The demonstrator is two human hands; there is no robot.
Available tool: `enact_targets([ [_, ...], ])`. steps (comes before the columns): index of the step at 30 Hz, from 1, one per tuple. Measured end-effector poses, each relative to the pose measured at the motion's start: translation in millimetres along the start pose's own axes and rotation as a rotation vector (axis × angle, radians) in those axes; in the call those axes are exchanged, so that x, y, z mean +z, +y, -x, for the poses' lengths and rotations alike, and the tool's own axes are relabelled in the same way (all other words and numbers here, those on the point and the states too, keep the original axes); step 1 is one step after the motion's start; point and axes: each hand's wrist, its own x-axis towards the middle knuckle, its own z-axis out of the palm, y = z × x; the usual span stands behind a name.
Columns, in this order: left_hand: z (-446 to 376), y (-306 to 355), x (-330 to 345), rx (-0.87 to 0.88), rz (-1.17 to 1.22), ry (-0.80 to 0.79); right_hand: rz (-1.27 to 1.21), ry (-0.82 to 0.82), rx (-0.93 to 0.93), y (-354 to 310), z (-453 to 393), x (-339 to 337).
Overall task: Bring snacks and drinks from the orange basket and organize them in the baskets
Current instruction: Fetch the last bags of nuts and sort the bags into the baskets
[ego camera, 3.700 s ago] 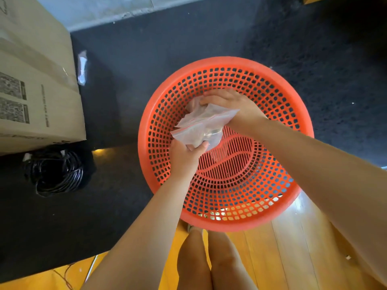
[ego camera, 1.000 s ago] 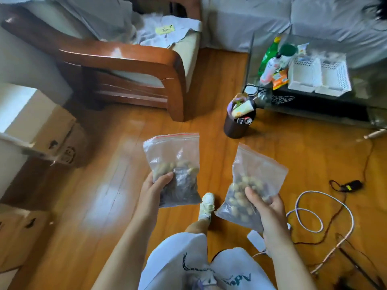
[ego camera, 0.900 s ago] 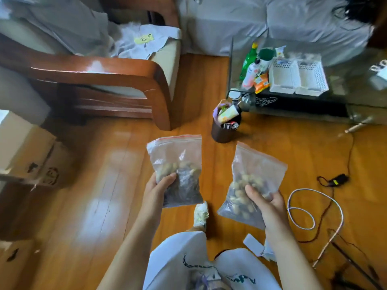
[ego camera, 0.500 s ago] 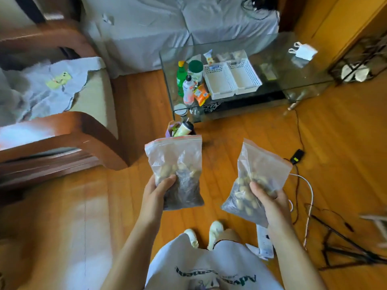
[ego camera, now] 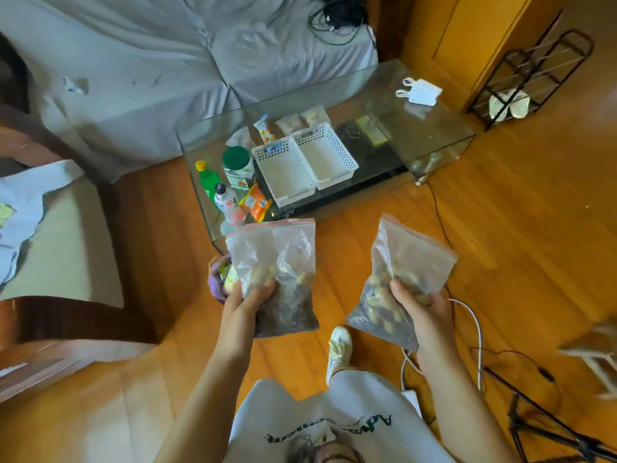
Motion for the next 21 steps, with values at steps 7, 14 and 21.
enact_targets([
  [7,-79,46,82,0.07,-0.03,-0.021,0.032,-0.059,-0.04,-53,-118,-1],
  [14,-153,55,99,-0.04,-0.034,0.115,0.09,-0.106,-0.032,-63,-201,19],
  [21,-281,92,114,-0.106,0.079,0.082,0.147,-0.13,-0.032,-90,-315,72],
])
